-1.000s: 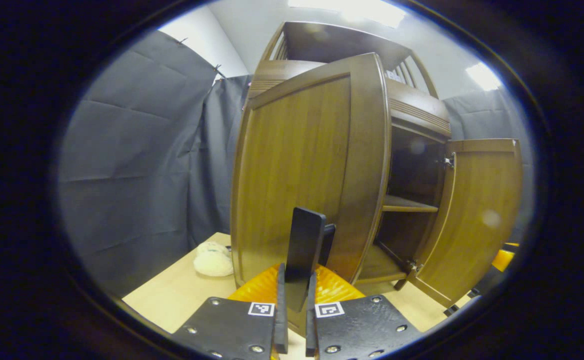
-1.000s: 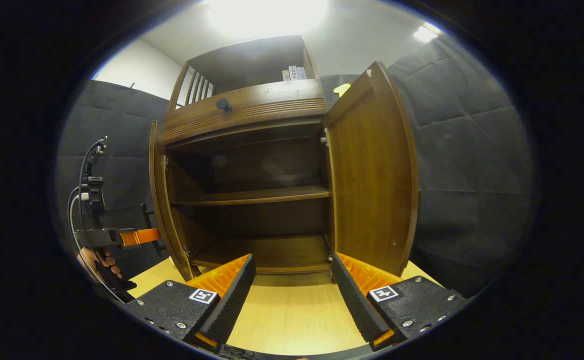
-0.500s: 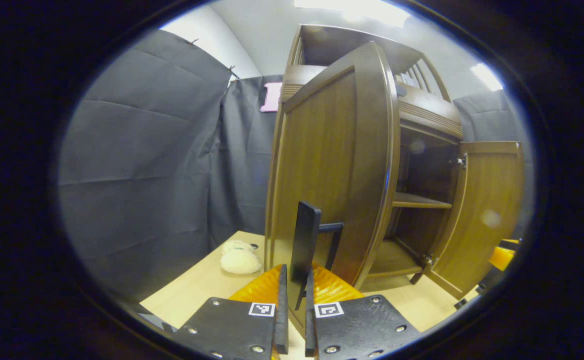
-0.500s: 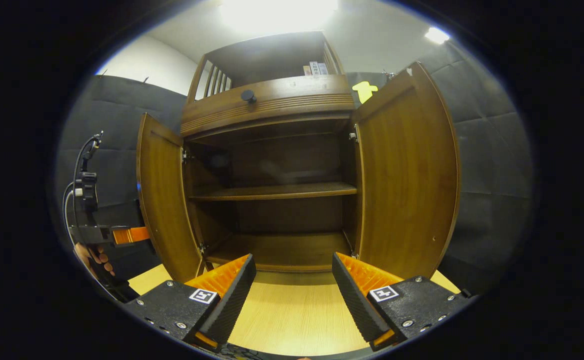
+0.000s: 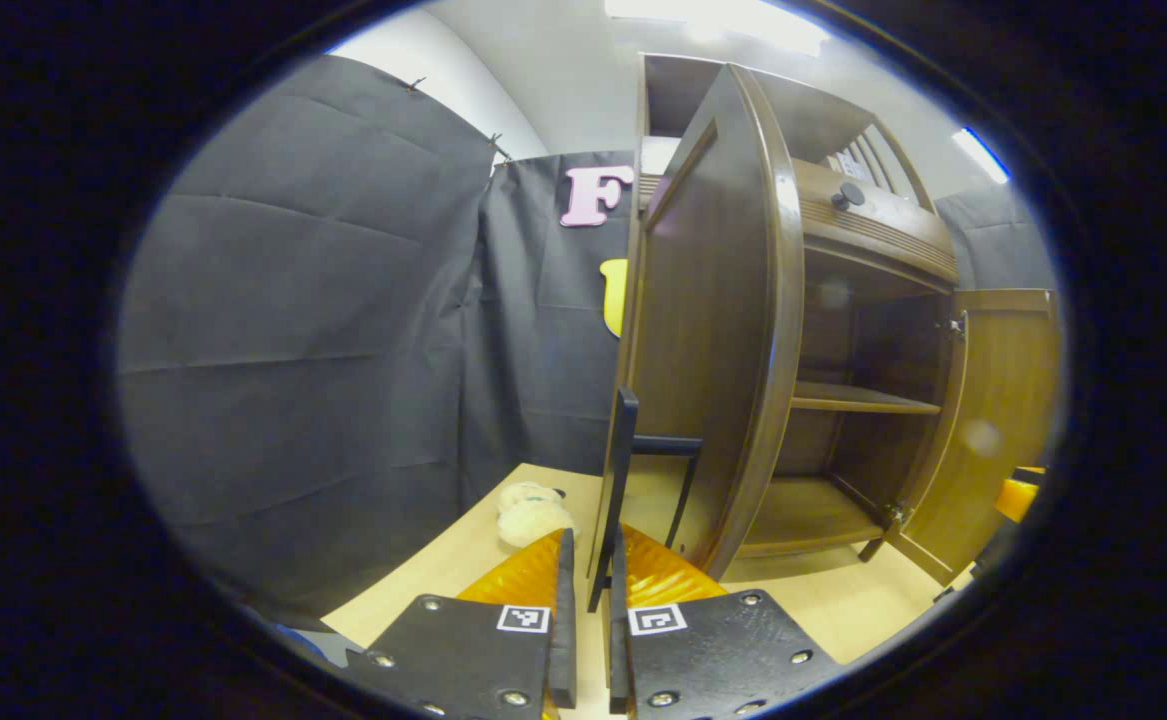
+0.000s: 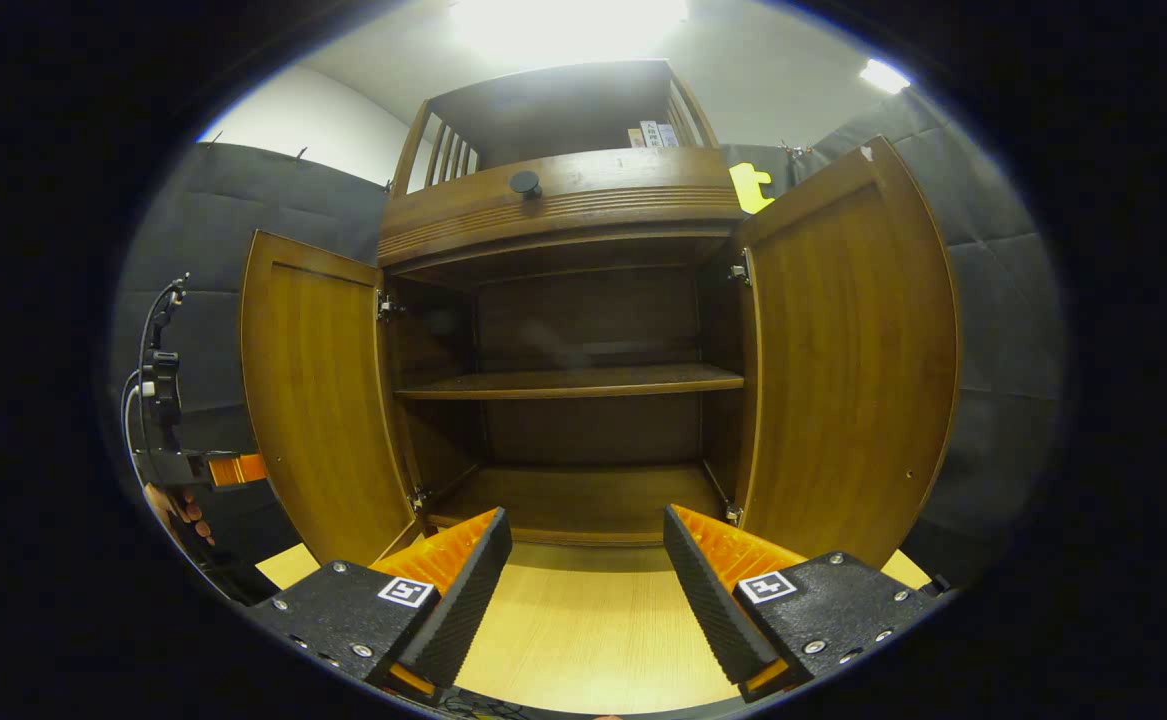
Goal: Open the right door of the double-door shoe cabinet with the right hand, and open the left door with the left hand.
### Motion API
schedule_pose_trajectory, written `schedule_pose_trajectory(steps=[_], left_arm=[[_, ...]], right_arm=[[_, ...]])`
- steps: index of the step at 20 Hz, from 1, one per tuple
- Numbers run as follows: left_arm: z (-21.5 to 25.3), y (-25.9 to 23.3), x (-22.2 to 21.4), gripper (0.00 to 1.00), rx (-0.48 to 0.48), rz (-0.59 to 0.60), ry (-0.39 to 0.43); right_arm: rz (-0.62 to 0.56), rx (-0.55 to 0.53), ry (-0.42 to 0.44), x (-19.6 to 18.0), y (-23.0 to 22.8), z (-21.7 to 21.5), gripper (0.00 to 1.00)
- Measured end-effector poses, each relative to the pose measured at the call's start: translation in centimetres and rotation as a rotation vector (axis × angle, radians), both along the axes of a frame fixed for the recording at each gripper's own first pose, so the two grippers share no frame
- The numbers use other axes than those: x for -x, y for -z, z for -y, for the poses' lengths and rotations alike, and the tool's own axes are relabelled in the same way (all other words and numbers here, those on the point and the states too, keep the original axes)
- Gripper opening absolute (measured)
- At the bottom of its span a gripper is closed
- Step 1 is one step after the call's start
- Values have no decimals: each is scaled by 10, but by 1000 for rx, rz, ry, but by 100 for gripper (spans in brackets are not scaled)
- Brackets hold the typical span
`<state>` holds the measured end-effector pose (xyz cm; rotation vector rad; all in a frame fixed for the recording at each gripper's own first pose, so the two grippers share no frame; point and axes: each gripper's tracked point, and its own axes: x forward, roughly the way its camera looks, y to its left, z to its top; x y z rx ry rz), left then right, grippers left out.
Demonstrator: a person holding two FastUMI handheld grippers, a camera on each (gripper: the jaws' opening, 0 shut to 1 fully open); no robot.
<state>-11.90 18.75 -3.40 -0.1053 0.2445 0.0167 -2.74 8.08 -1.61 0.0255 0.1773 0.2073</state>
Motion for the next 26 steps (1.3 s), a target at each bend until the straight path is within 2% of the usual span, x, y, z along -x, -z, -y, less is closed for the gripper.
schedule_pose_trajectory(steps=[3, 5, 9, 11, 13, 15, 18, 20, 24, 26], left_arm=[[-11, 2, 2, 18, -20, 4, 16], [-17, 2, 3, 10, -28, 11, 21], [-42, 1, 13, 18, -58, 31, -3], [-62, -2, 17, 18, -65, 37, -37], [-76, -4, 25, 10, -43, 40, -57], [-78, -8, 34, 18, -15, 45, -65], [-69, -22, 53, 18, -23, 70, -69], [-51, -35, 69, 18, -25, 87, -59], [-12, -69, 104, 18, -49, 132, -35], [7, -81, 120, 9, -54, 146, -26]], right_arm=[[0, 1, 1, -1, 0, -12, 95], [-1, -4, 9, 0, 0, -18, 92], [7, 4, 45, 4, -2, -20, 95], [15, 4, 64, 6, -5, -18, 95], [20, -4, 71, 9, -9, -15, 95], [38, 2, 75, 10, -18, -10, 92], [69, 13, 81, 16, -31, 5, 95], [76, 12, 82, 25, -35, 17, 92], [83, 0, 84, 41, -42, 43, 94], [83, 4, 87, 51, -42, 58, 95]])
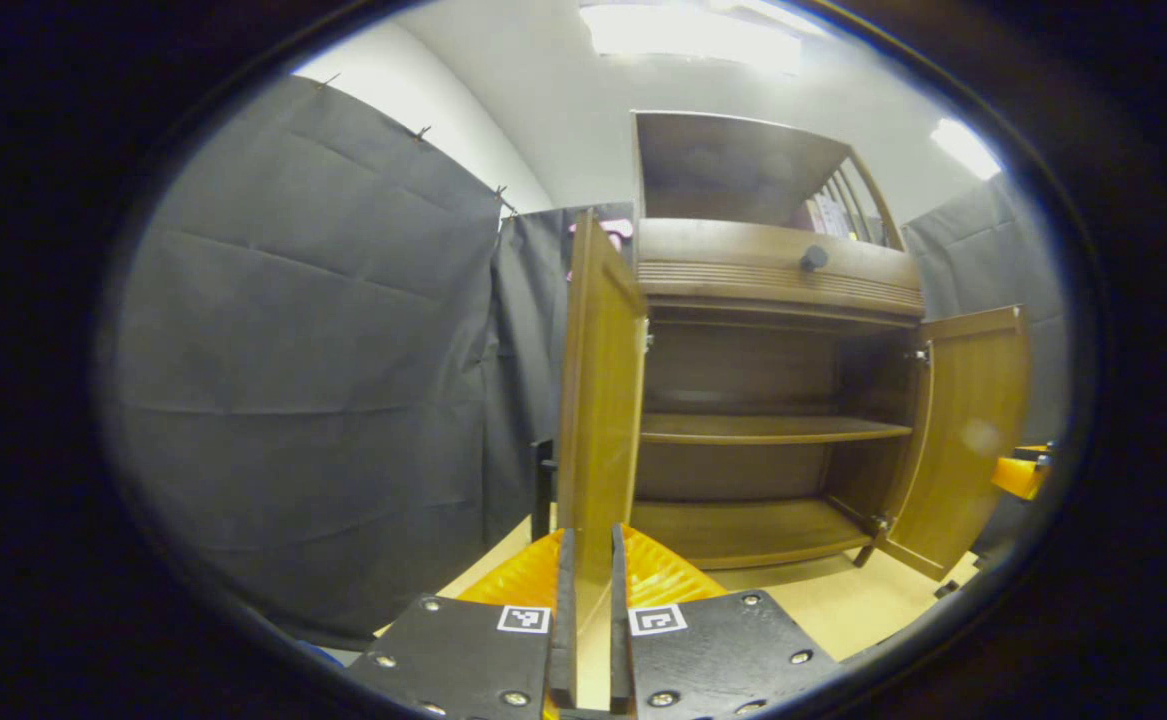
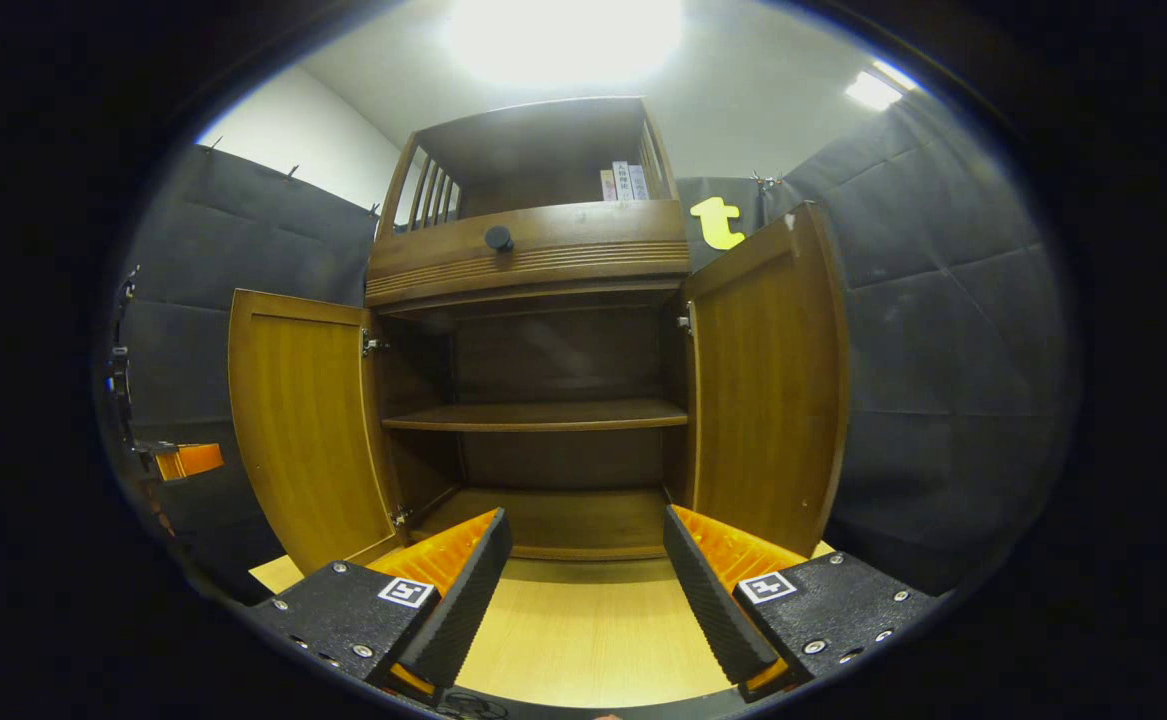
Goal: Open the right door of the double-door shoe cabinet with the right hand, and open the left door with the left hand.
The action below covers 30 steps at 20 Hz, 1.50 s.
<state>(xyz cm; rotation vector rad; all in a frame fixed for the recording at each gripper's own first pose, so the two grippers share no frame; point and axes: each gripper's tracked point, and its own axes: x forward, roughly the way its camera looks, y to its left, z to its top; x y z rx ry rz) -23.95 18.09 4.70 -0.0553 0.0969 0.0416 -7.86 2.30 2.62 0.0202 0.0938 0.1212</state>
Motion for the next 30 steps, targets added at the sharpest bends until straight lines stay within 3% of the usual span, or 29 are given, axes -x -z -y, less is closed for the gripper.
schedule_pose_trajectory(steps=[1, 5, 15, 20, 23, 24, 30], left_arm=[[8, -5, 9, 18, -6, 6, 3], [37, -19, 44, 10, -35, 24, 17], [78, -18, 86, 10, -44, 27, 16], [79, -14, 86, 45, -46, 20, -9], [72, -15, 83, 95, -61, 27, -35], [70, -15, 81, 99, -67, 29, -43], [65, -13, 79, 99, -64, 23, -56]], right_arm=[[-2, 1, 3, 3, 1, 6, 94], [-4, -17, 23, 22, 2, 28, 94], [-5, -31, 35, 45, 3, 55, 94], [3, -28, 30, 45, 0, 57, 94], [5, -25, 33, 44, 0, 59, 94], [5, -23, 34, 43, 0, 58, 94], [9, -16, 33, 41, -1, 54, 95]])
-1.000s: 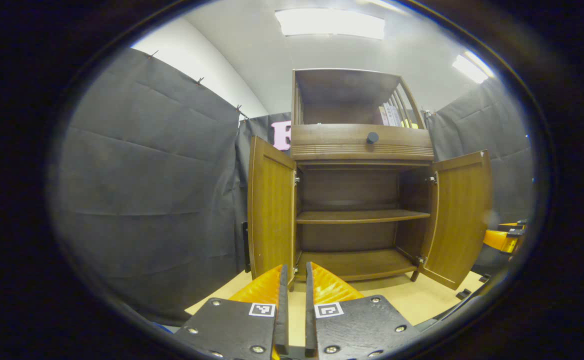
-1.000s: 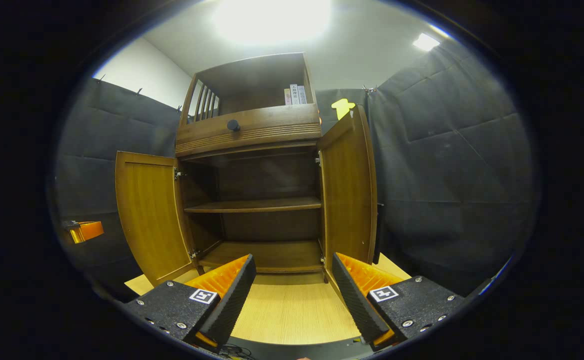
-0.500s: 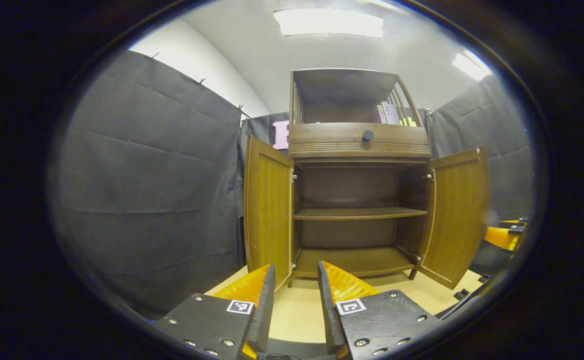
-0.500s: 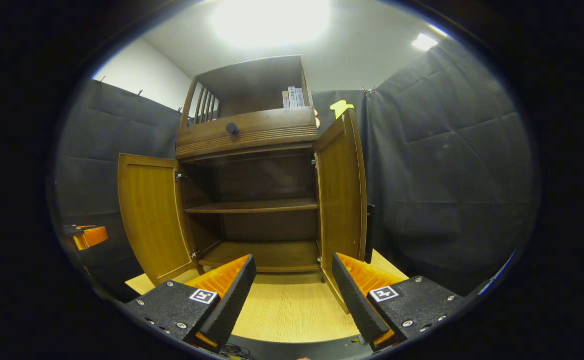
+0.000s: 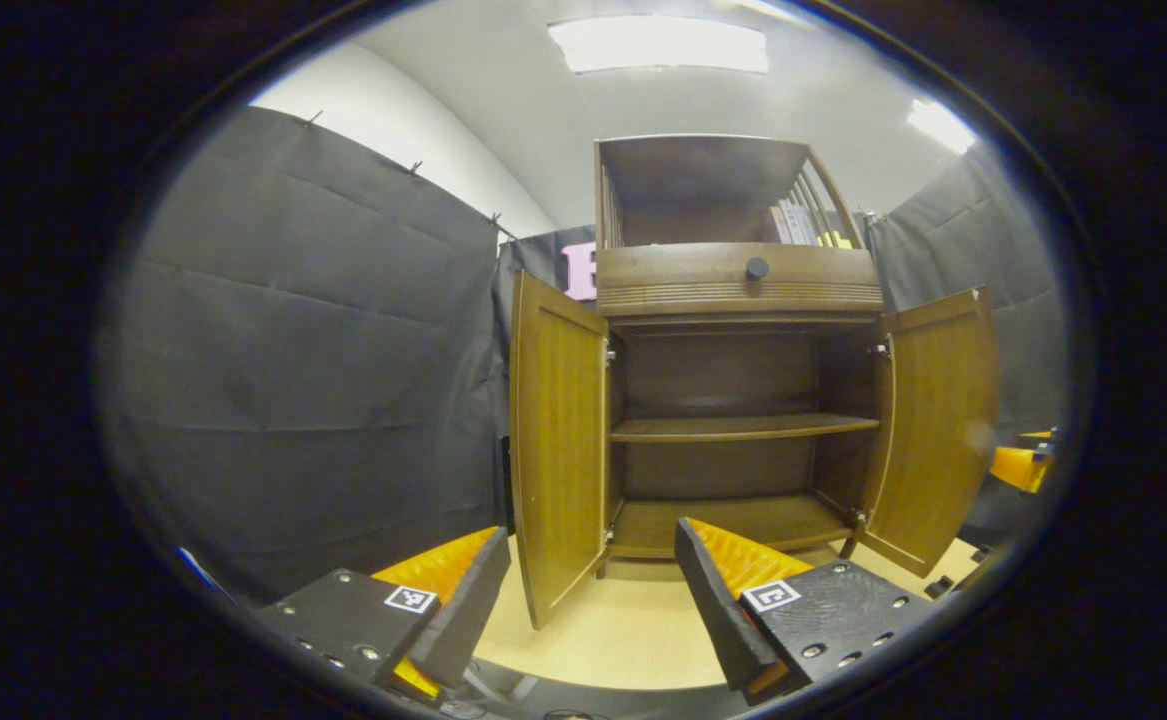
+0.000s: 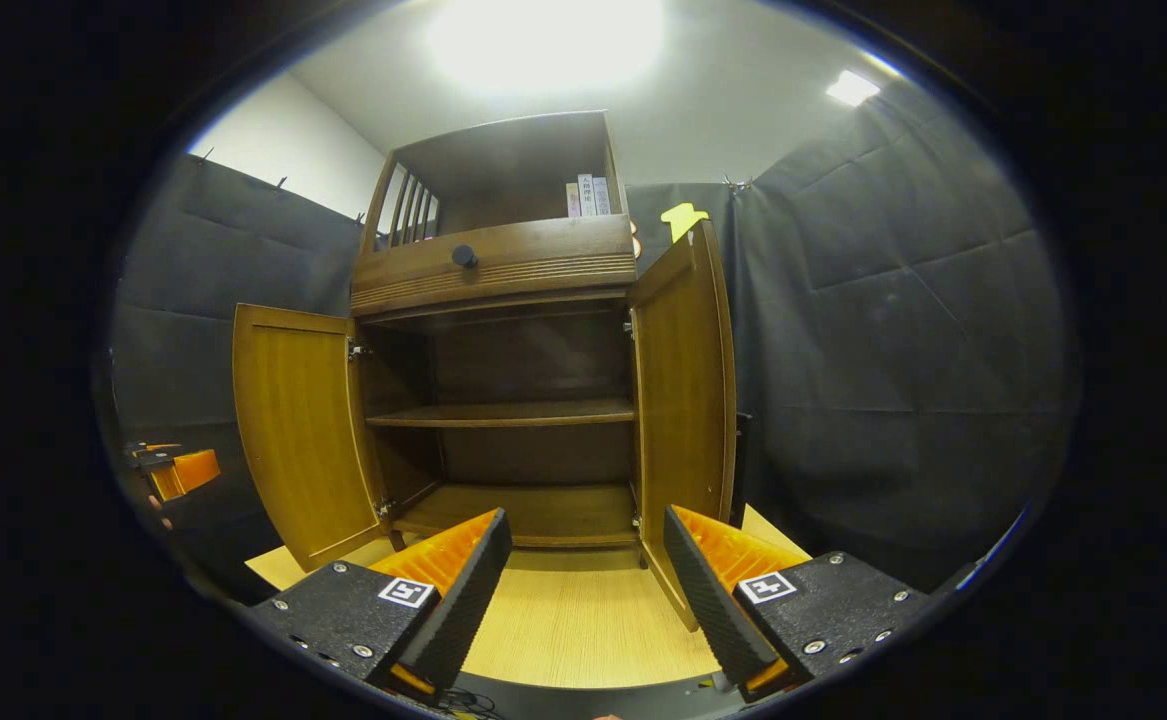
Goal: Open the right door of the double-door shoe cabinet with the right hand, and open the left door with the left hand.
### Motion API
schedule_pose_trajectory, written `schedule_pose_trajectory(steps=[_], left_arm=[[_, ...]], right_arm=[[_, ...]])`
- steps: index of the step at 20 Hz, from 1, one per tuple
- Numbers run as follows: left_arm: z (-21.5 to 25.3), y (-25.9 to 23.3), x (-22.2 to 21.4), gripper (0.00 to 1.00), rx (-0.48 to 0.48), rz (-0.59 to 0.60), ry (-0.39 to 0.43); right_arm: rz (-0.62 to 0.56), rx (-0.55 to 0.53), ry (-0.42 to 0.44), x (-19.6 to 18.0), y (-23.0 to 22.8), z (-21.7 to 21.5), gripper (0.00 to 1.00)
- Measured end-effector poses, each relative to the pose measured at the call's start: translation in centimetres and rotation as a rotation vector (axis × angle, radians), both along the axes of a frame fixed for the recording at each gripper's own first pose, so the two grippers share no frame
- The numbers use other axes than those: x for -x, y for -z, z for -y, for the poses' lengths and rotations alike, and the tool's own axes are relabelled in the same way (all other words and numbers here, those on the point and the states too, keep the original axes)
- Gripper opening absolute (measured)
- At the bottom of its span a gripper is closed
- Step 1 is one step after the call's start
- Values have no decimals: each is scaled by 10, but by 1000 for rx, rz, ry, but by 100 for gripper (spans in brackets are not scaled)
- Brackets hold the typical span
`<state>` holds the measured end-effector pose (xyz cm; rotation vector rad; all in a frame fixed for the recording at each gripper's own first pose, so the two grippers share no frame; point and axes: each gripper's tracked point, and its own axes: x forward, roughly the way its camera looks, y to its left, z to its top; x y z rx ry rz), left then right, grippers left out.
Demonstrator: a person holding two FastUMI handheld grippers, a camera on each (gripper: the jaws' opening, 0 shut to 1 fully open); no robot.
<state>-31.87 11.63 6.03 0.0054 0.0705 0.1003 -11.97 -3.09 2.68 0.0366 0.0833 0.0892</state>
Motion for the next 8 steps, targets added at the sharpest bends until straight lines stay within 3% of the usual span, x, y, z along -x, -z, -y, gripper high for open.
schedule_pose_trajectory(steps=[8], left_arm=[[-2, -3, -5, 99, -23, 12, 8]], right_arm=[[4, 5, 3, -1, -1, -4, 95]])
